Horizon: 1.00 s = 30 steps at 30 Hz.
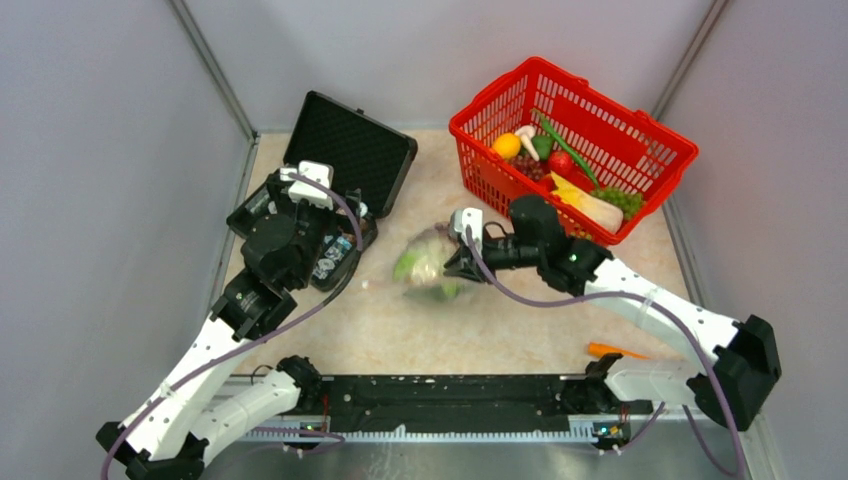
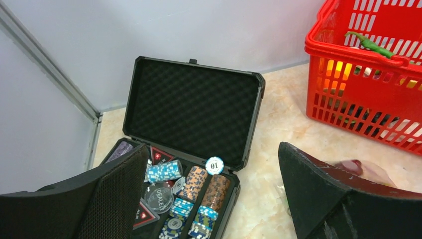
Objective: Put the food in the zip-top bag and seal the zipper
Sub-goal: Place the zipper food storage bag at the center of the board, then reset both arms
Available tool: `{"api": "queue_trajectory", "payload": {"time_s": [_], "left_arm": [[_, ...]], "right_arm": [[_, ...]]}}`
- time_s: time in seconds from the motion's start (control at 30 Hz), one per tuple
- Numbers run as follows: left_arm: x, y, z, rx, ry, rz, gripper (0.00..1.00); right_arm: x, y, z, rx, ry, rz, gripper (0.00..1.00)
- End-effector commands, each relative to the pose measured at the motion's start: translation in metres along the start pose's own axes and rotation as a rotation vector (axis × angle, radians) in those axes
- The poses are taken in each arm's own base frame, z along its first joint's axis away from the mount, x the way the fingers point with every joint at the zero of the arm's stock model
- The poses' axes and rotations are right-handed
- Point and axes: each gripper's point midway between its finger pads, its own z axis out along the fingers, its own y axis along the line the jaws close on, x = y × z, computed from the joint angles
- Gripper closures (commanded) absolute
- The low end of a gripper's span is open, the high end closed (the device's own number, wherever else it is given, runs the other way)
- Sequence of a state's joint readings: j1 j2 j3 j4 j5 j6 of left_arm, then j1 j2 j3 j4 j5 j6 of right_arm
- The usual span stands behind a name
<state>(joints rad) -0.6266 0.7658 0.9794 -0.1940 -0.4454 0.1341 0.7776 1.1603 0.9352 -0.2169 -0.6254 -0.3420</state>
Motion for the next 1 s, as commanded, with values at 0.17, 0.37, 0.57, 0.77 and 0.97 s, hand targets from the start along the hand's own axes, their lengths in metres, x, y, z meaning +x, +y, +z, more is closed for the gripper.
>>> {"api": "queue_trajectory", "payload": {"time_s": [0.17,0.37,0.57,0.77,0.97], "left_arm": [[-0.002,-0.021,0.015,0.073,-0.002,-0.066,0.01],[0.012,-0.034,0.022,0.117,0.041,-0.099,0.01],[0.04,-0.039,0.04,0.134,0.187,-0.178,0.01],[0.061,0.002,0.054,-0.017,0.256,-0.38,0.01],[0.073,0.041,0.049,-0.155,0.253,-0.48,0.01]], "right_arm": [[-0.05,0.012,-0.032,0.048,-0.17,-0.028,0.53],[-0.037,-0.03,-0.049,0.346,-0.15,0.037,0.52],[-0.026,-0.087,-0.094,0.725,-0.187,0.231,0.46],[-0.02,-0.115,-0.13,0.818,-0.288,0.466,0.36],[-0.026,-0.13,-0.166,0.956,-0.34,0.576,0.28]]}}
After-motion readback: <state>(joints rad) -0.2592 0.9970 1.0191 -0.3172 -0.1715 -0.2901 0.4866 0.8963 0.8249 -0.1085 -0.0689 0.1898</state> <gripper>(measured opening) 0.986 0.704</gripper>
